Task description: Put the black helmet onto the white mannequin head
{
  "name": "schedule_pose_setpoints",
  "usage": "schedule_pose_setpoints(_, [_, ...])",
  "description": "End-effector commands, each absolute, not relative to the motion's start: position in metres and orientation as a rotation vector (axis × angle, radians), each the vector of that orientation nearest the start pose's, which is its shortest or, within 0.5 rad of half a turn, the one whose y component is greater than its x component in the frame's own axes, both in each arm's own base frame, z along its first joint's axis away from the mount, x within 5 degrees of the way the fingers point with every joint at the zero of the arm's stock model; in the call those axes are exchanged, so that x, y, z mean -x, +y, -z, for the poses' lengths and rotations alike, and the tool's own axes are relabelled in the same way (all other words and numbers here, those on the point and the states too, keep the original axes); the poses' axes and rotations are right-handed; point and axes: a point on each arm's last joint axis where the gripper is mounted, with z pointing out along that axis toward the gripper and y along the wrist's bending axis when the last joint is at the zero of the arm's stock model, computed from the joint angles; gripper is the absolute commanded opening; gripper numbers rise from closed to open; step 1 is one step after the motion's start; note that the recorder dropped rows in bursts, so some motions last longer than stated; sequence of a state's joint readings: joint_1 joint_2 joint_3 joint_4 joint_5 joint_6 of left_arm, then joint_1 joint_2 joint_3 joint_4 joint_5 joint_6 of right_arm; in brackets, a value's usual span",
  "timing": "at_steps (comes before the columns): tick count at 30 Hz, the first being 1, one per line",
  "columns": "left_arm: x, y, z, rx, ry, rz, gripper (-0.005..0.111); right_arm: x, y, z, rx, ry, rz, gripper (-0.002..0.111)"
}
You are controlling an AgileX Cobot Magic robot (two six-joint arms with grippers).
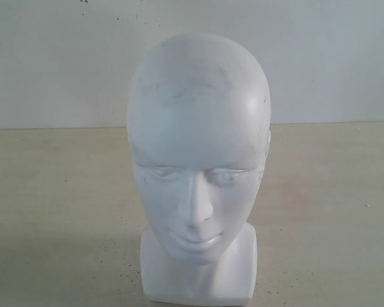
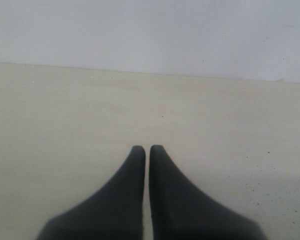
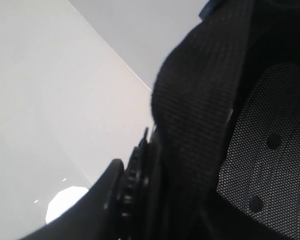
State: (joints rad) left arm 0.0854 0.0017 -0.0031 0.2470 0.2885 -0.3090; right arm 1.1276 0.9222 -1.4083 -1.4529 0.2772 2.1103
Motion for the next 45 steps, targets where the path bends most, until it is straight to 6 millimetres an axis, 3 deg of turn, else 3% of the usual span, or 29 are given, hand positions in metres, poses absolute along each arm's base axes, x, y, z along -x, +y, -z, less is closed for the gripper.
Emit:
schedule_pose_setpoints(1, [-0.054,0.011,-0.188,0.187,1.752,-0.078,0.004,-0.075,0.1,-0.58,0.001,1.115,-1.442,0.0])
schedule_pose_setpoints(10, [-0.054,0.011,-0.188,0.187,1.752,-0.078,0.004,-0.084,0.091,-0.582,-0.076,1.104,-1.565,0.0])
schedule_pose_setpoints(17, [-0.054,0.011,-0.188,0.187,1.752,-0.078,0.004,-0.088,0.066,-0.597,-0.097,0.834,-1.802,0.0])
schedule_pose_setpoints(22, [-0.054,0.011,-0.188,0.187,1.752,-0.078,0.004,-0.099,0.061,-0.598,-0.03,0.559,-2.115,0.0])
schedule_pose_setpoints(25, [-0.054,0.011,-0.188,0.187,1.752,-0.078,0.004,-0.108,0.062,-0.596,0.042,0.436,-2.211,0.0])
schedule_pose_setpoints(33, [-0.054,0.011,-0.188,0.187,1.752,-0.078,0.004,-0.134,0.069,-0.587,0.089,0.362,-2.277,0.0])
schedule_pose_setpoints(36, [-0.054,0.011,-0.188,0.187,1.752,-0.078,0.004,-0.153,0.074,-0.578,0.134,0.295,-2.32,0.0])
schedule_pose_setpoints(37, [-0.054,0.011,-0.188,0.187,1.752,-0.078,0.004,-0.17,0.078,-0.572,0.085,0.312,-2.33,0.0])
schedule_pose_setpoints(41, [-0.054,0.011,-0.188,0.187,1.752,-0.078,0.004,-0.193,0.086,-0.56,0.038,0.367,-2.329,0.0])
schedule_pose_setpoints(45, [-0.054,0.011,-0.188,0.187,1.752,-0.078,0.004,-0.232,0.104,-0.536,-0.014,0.501,-2.312,0.0])
